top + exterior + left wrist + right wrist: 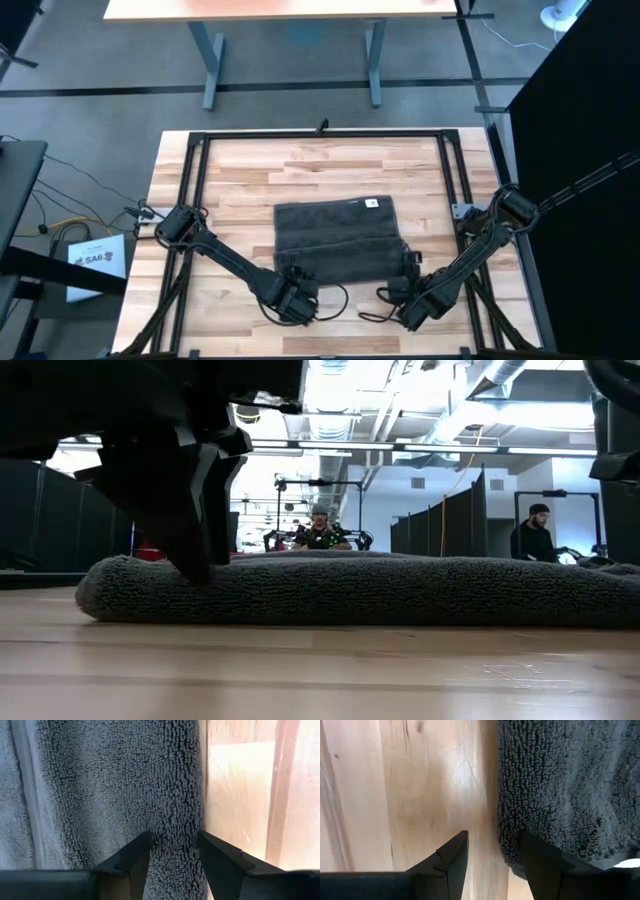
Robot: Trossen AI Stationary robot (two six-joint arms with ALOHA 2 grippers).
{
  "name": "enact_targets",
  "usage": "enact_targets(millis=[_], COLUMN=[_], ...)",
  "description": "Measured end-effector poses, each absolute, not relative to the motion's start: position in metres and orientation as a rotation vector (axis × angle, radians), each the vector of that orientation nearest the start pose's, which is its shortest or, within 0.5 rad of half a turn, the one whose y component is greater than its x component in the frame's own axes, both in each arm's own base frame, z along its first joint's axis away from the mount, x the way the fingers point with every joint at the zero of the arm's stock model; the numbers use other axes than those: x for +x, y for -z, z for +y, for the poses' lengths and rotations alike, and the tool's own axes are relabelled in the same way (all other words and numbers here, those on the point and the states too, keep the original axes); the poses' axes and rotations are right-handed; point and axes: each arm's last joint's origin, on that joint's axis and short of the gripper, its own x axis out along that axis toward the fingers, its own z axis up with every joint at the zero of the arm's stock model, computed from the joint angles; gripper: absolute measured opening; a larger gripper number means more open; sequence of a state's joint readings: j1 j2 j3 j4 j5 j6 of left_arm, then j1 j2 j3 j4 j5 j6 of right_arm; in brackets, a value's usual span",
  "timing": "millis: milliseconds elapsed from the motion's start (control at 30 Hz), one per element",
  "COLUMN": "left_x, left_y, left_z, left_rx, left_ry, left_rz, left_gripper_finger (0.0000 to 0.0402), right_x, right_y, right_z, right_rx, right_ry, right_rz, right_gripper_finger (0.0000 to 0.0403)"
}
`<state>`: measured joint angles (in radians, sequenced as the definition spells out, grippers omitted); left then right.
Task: Roll towel
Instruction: Roll the black towel
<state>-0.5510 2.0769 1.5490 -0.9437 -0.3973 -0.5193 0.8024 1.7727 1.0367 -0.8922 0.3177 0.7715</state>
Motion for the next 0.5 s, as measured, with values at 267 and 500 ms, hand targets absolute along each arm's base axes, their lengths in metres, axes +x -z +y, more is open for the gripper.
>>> enact_targets(millis=[267, 500], left_x=[0.346, 0.333], left_y=[-0.166, -0.142], left_z=[-0.205, -0.200], left_rx=[0.195, 0.113], left_ry=[-0.212, -0.322], left_rz=[1.243, 1.263], left_gripper_finger=[0.0152, 0.0152], right_x=[0.213, 0.217], right_y=[-0.148, -0.134], right_z=[0.198, 0.189], right_rx=[-0.244, -0.257], right_ry=[0.220, 0.182], right_rz=[1.314, 1.289], right_gripper_finger=[0.0157, 0.0157])
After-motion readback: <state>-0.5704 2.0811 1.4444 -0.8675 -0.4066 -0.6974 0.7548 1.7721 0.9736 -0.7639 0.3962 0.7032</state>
